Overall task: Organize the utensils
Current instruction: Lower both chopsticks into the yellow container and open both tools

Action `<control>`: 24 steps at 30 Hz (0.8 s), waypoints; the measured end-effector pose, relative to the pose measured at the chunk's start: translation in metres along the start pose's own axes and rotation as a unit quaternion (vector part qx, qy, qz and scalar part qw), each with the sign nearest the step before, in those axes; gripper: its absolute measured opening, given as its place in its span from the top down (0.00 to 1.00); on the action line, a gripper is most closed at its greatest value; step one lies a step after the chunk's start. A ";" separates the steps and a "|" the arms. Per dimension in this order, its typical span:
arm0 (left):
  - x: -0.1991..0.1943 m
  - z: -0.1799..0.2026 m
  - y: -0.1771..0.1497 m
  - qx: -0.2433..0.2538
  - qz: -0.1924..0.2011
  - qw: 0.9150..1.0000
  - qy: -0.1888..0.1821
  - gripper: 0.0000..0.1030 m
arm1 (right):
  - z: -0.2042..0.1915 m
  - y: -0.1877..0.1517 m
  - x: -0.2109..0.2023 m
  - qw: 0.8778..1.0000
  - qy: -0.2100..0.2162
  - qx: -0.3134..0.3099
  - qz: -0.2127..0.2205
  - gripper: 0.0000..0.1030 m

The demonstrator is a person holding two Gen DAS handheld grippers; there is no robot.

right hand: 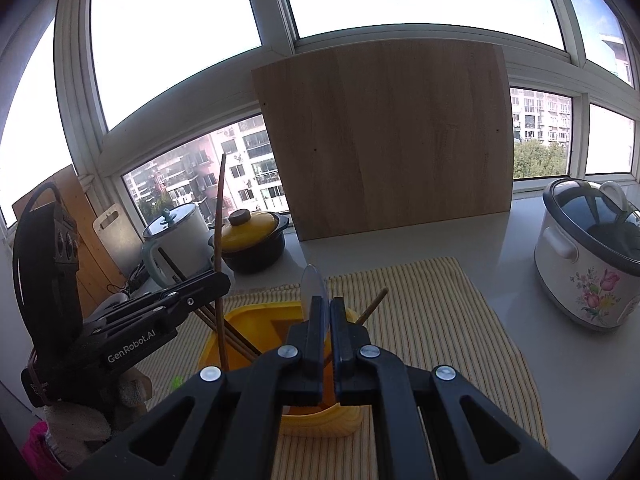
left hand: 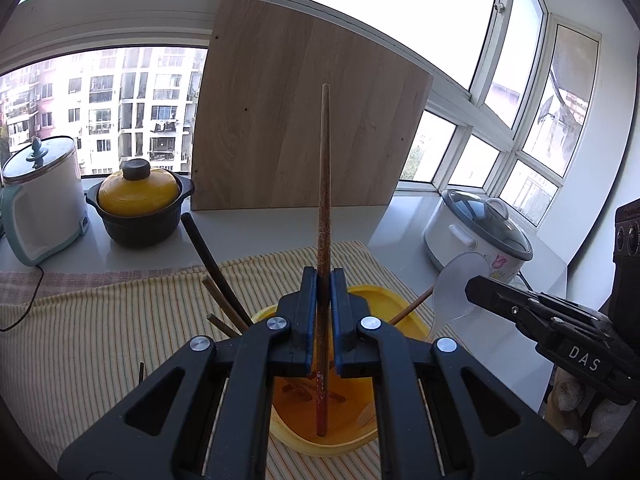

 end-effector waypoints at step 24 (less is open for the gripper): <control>-0.033 -0.015 -0.034 0.004 -0.045 0.999 -0.008 0.95 | -0.021 -0.020 -0.003 1.000 0.004 0.000 -0.006 0.67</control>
Point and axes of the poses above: each gripper's, at about its wrist camera, not at the fingertips, and x roughly the way its jaws point, z to its right, y to its top, the point moved 3 cm from there along x, roughly the way its jaws point, and after that the axes turned 14 degrees about -x, right-handed, at the moved point
